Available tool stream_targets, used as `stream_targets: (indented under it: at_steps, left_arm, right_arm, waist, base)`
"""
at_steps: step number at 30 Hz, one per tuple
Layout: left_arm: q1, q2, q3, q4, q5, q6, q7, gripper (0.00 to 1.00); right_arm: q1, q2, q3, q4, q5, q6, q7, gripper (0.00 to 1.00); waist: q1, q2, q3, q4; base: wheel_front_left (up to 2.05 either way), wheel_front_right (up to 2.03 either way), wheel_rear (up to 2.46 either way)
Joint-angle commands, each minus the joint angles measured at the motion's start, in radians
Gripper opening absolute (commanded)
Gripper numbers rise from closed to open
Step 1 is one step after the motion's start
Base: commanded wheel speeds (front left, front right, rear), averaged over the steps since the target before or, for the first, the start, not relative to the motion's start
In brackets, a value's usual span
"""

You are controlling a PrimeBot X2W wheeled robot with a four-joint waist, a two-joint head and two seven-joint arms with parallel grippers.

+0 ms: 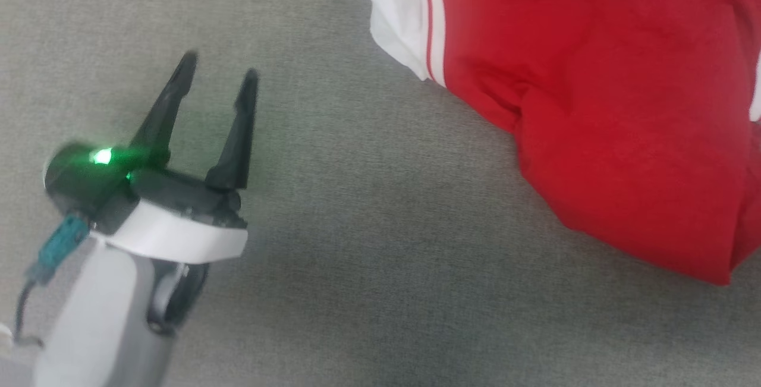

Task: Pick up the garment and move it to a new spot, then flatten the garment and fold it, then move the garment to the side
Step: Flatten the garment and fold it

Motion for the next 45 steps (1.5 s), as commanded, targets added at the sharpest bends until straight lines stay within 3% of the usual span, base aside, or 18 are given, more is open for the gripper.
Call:
stream_targets:
  at_steps: [1, 3, 4, 6, 8, 12, 15, 20, 29, 30, 31, 32, 36, 40, 43, 45]
  left_arm:
    - [-0.07, 0.075, -0.057, -0.004, -0.007, -0.003, -0.005, 1.0]
    - [-0.155, 0.147, -0.132, -0.003, -0.045, -0.002, 0.016, 1.0]
    - [-0.155, 0.147, -0.132, -0.003, -0.045, -0.002, 0.016, 1.0]
    - [-0.262, 0.231, -0.22, -0.002, -0.086, -0.003, 0.08, 1.0]
    - [-0.38, 0.295, -0.322, 0.013, -0.15, -0.003, 0.176, 1.0]
    - [-0.632, 0.367, -0.515, 0.079, -0.356, -0.003, 0.433, 1.0]
    - [-0.777, 0.358, -0.624, 0.176, -0.503, -0.003, 0.603, 1.0]
    - [-0.958, 0.336, -0.743, 0.34, -0.663, -0.003, 0.773, 1.0]
    - [-1.067, 0.304, -0.865, 0.487, -0.898, -0.003, 1.024, 1.0]
    - [-1.074, 0.306, -0.872, 0.485, -0.909, -0.003, 1.031, 0.86]
    - [-1.081, 0.307, -0.88, 0.481, -0.912, -0.003, 1.032, 0.39]
    - [-1.084, 0.307, -0.884, 0.481, -0.928, -0.003, 1.029, 0.0]
    - [-1.093, 0.31, -0.896, 0.47, -0.959, -0.003, 0.988, 0.0]
    - [-1.11, 0.323, -0.877, 0.502, -0.959, -0.003, 0.874, 0.0]
    - [-1.148, 0.321, -0.861, 0.528, -0.934, -0.003, 0.759, 0.0]
    - [-1.193, 0.316, -0.826, 0.583, -0.917, -0.003, 0.622, 0.0]
  right_arm:
    - [0.026, 0.007, 0.021, 0.02, 0.016, -0.001, 0.009, 0.0]
    - [0.018, 0.014, 0.027, 0.022, 0.024, -0.001, 0.005, 0.0]
    - [0.018, 0.014, 0.027, 0.022, 0.024, -0.001, 0.005, 0.0]
    - [0.005, 0.023, 0.038, 0.022, 0.031, -0.001, 0.003, 0.0]
    - [-0.012, 0.032, 0.049, 0.022, 0.034, -0.001, -0.009, 0.0]
    - [-0.046, 0.049, 0.071, 0.023, 0.04, -0.001, -0.019, 0.0]
    - [-0.069, 0.059, 0.096, 0.018, 0.044, -0.001, -0.022, 0.0]
    - [-0.112, 0.078, 0.133, 0.022, 0.053, -0.001, -0.024, 0.0]
    - [-0.167, 0.112, 0.204, 0.047, 0.074, -0.002, -0.047, 0.0]
    - [-0.171, 0.115, 0.211, 0.049, 0.074, -0.002, -0.053, 0.0]
    - [-0.178, 0.119, 0.219, 0.051, 0.076, -0.002, -0.062, 0.0]
    - [-0.185, 0.121, 0.228, 0.051, 0.078, -0.002, -0.073, 0.0]
    - [-0.206, 0.123, 0.248, 0.039, 0.103, -0.001, -0.125, 0.0]
    - [-0.247, 0.095, 0.264, 0.016, 0.108, 0.0, -0.204, 0.0]
    - [-0.296, 0.076, 0.256, 0.017, 0.089, -0.001, -0.295, 0.0]
    - [-0.348, 0.09, 0.223, 0.066, 0.06, -0.001, -0.409, 0.0]
  waist:
    - [0.0, 0.0, -0.003, -0.014]
    - [0.0, 0.0, -0.003, -0.024]
    - [0.0, 0.0, -0.003, -0.024]
    - [0.0, 0.0, 0.001, -0.038]
    - [0.0, 0.0, 0.009, -0.049]
    - [0.0, 0.0, 0.033, -0.07]
    - [0.0, 0.0, 0.053, -0.085]
    - [0.0, 0.0, 0.087, -0.114]
    - [0.0, 0.0, 0.127, -0.153]
    - [0.0, 0.0, 0.129, -0.155]
    - [0.0, 0.0, 0.13, -0.158]
    - [0.0, 0.0, 0.13, -0.16]
    - [0.0, 0.0, 0.118, -0.162]
    - [0.0, 0.0, 0.099, -0.163]
    - [0.0, 0.0, 0.086, -0.169]
    - [0.0, 0.0, 0.076, -0.177]
  base:
    - [0.0, 0.0, 0.0]
    - [0.0, 0.0, 0.0]
    - [0.0, 0.0, 0.0]
    - [0.0, 0.0, 0.0]
    - [0.0, 0.0, 0.0]
    - [0.0, 0.0, 0.0]
    - [0.0, 0.0, 0.0]
    - [0.0, 0.0, 0.0]
    - [0.0, 0.0, 0.0]
    - [0.0, 0.0, 0.0]
    - [0.0, 0.0, 0.0]
    - [0.0, 0.0, 0.0]
    - [0.0, 0.0, 0.0]
    - [0.0, 0.0, 0.0]
    - [0.0, 0.0, 0.0]
    - [0.0, 0.0, 0.0]
